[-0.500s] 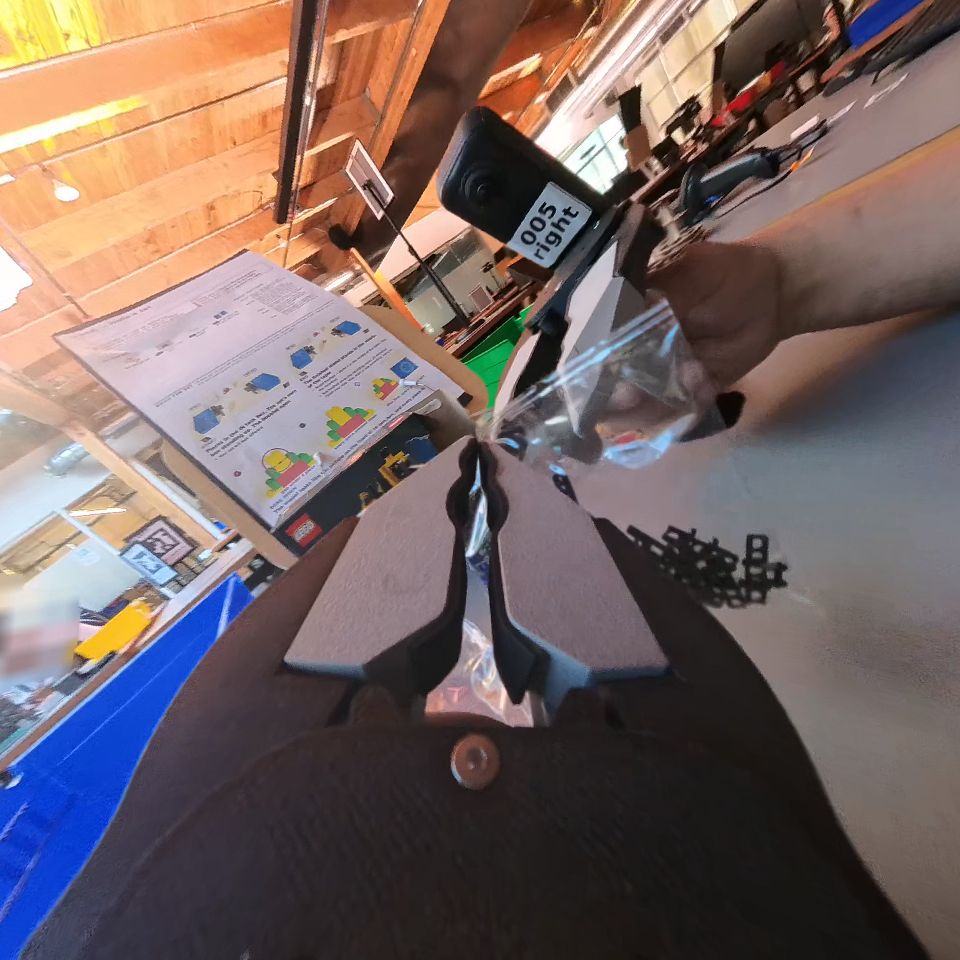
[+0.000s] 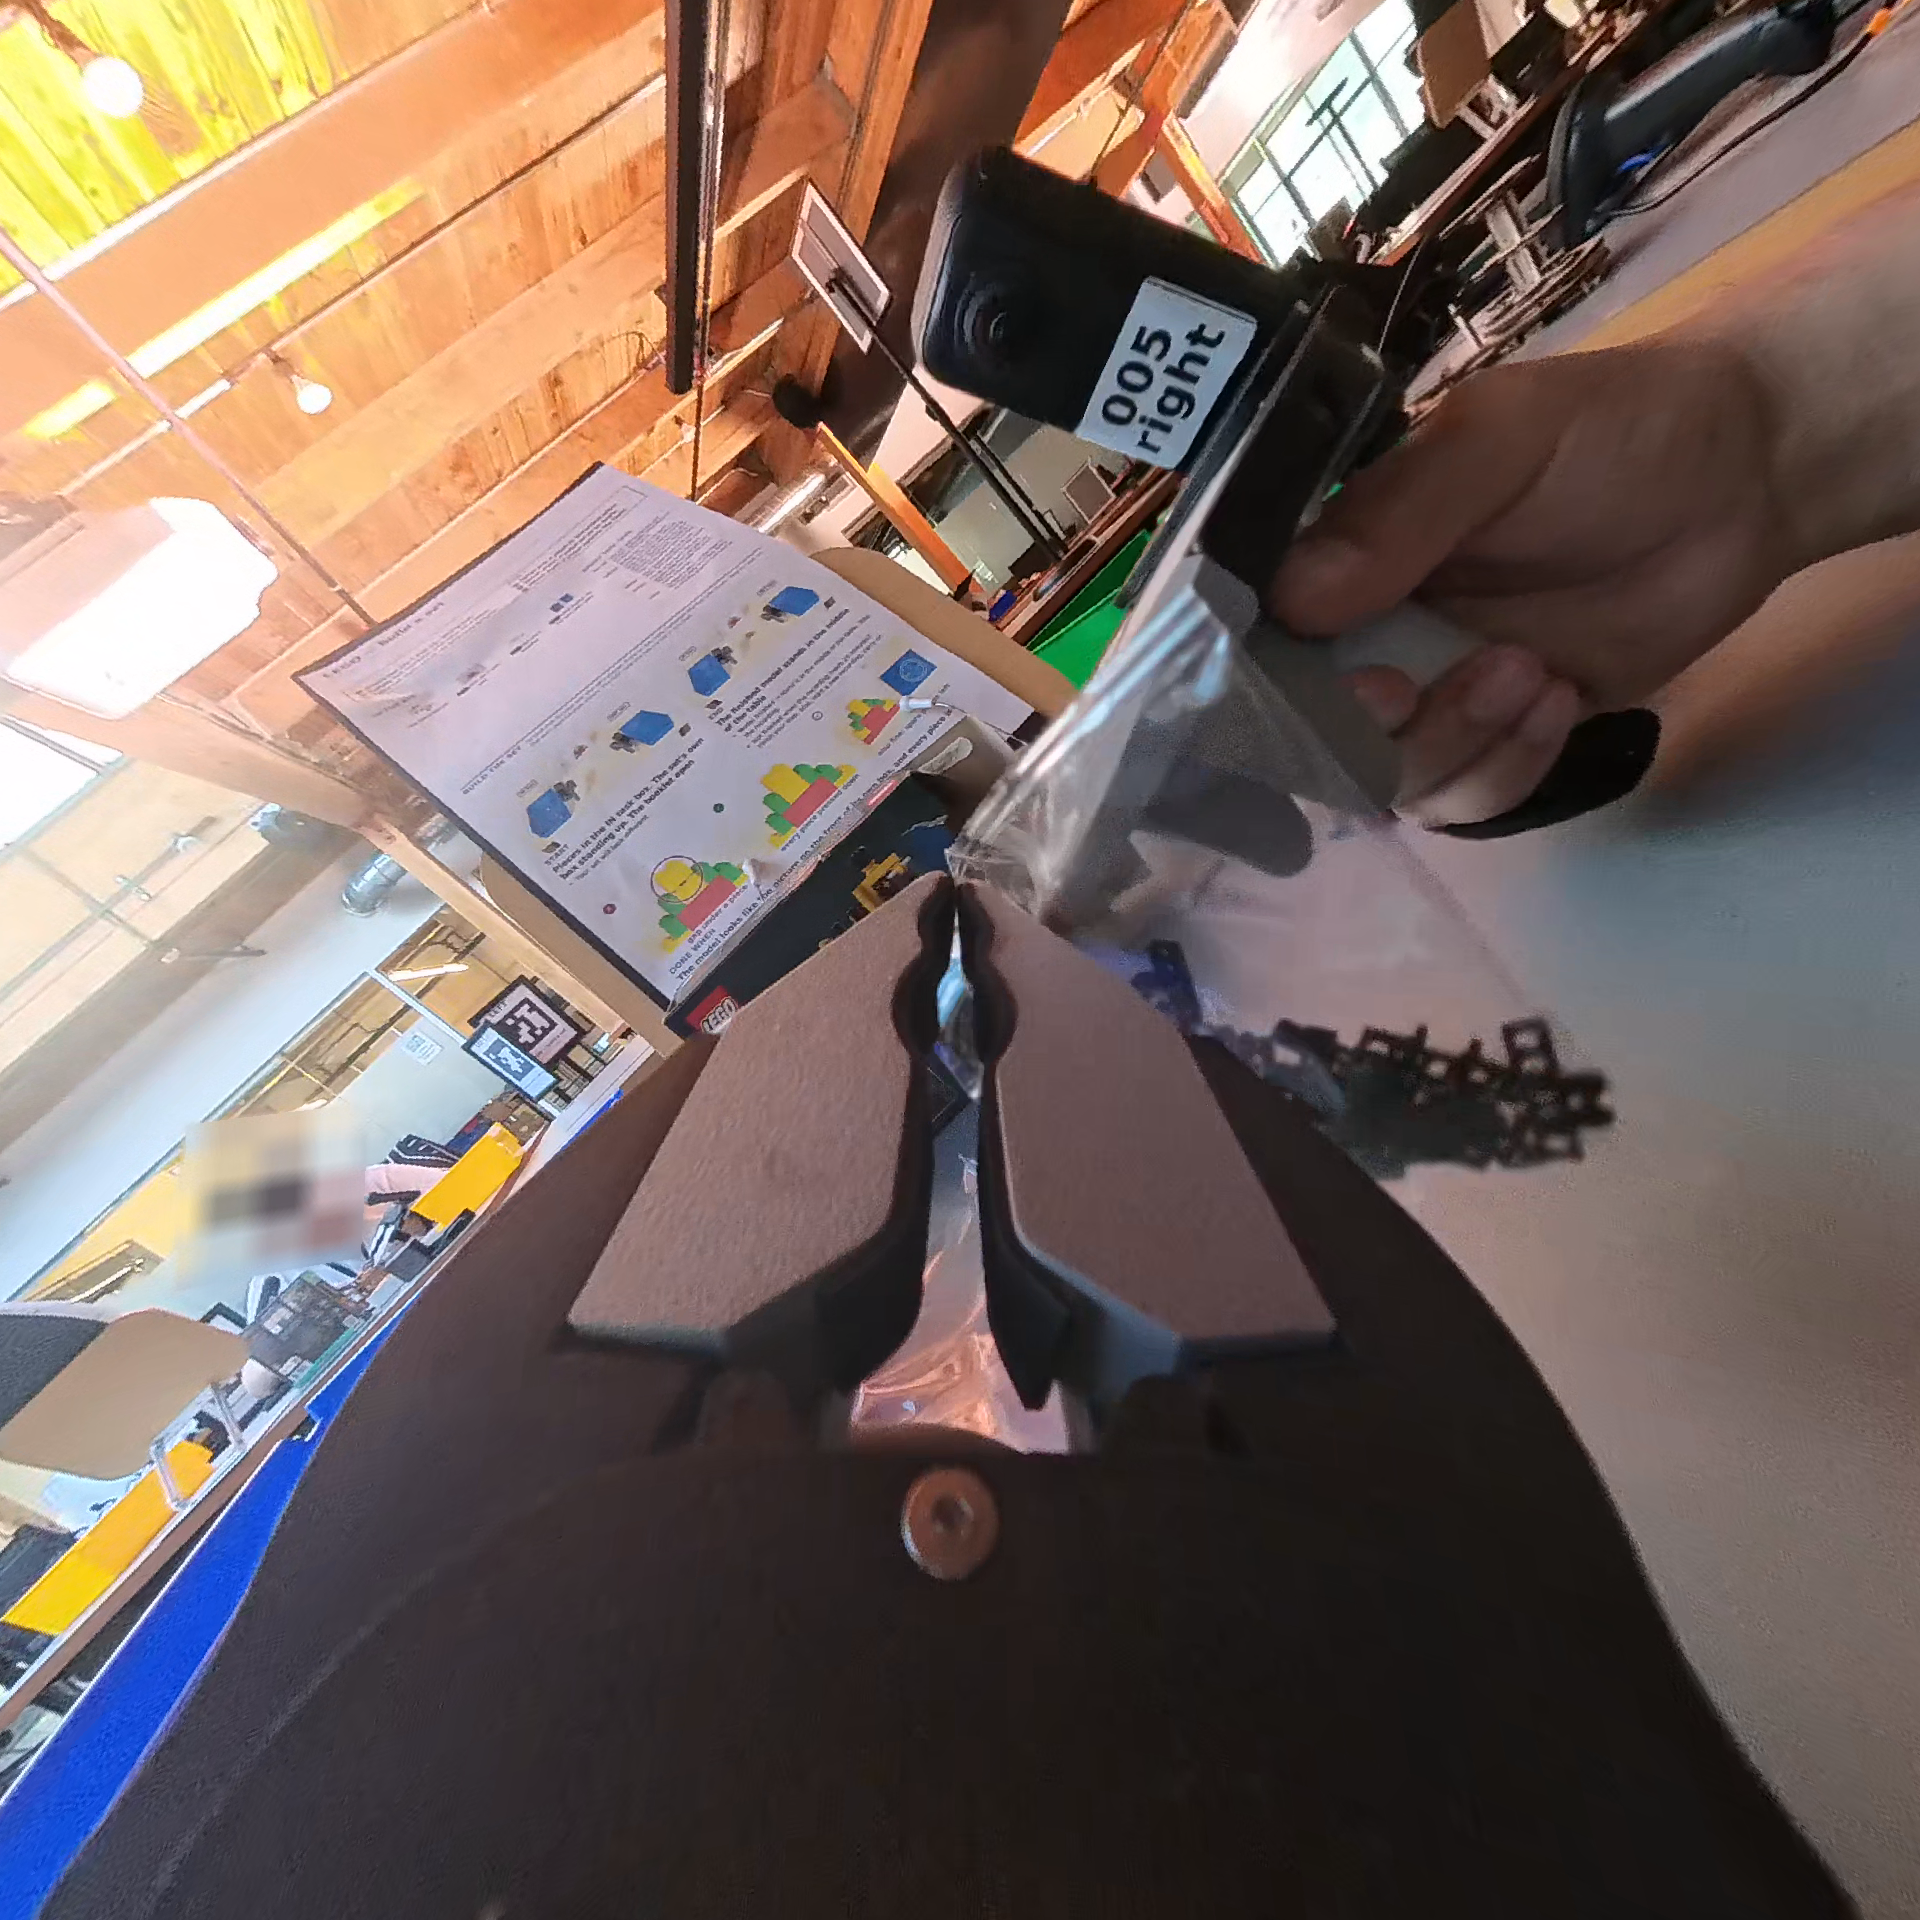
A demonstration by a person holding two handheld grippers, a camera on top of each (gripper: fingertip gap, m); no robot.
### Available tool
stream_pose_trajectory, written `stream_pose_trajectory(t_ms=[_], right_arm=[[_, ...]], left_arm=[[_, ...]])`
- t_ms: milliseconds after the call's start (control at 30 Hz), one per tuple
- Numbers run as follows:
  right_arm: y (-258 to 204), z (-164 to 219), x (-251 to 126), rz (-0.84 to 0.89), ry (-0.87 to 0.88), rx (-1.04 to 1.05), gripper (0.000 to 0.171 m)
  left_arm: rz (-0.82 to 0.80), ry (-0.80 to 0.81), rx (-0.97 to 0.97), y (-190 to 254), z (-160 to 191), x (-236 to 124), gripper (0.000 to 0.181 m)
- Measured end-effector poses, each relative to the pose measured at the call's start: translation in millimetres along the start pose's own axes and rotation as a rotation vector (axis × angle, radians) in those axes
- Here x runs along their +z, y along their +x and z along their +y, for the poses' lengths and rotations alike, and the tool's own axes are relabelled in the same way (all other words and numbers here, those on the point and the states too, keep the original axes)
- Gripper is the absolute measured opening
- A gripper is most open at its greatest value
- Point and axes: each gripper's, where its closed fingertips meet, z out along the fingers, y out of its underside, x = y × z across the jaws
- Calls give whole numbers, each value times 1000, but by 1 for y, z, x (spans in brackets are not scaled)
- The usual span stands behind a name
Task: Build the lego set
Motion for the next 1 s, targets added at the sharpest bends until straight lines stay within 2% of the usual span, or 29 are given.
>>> stream_pose_trajectory(t_ms=[167,267,300,533,867,967,1000], right_arm=[[0,-7,-5,-13,42,25,0],[-7,-10,-7,-74,55,74,24],[-6,-11,-6,-71,59,82,27],[0,5,8,-12,-26,63,28],[4,0,11,29,6,46,23],[5,-1,11,44,12,29,11],[4,-1,11,43,12,23,1]], left_arm=[[-9,6,-18,-3,-1,-1,0],[-17,6,-18,-5,0,-1,0],[-18,5,-15,-5,0,-1,0],[-12,-17,17,-1,2,1,0],[-40,-28,15,-6,3,1,0],[-57,-37,-8,-11,6,0,0],[-55,-46,-14,-11,8,1,0]])
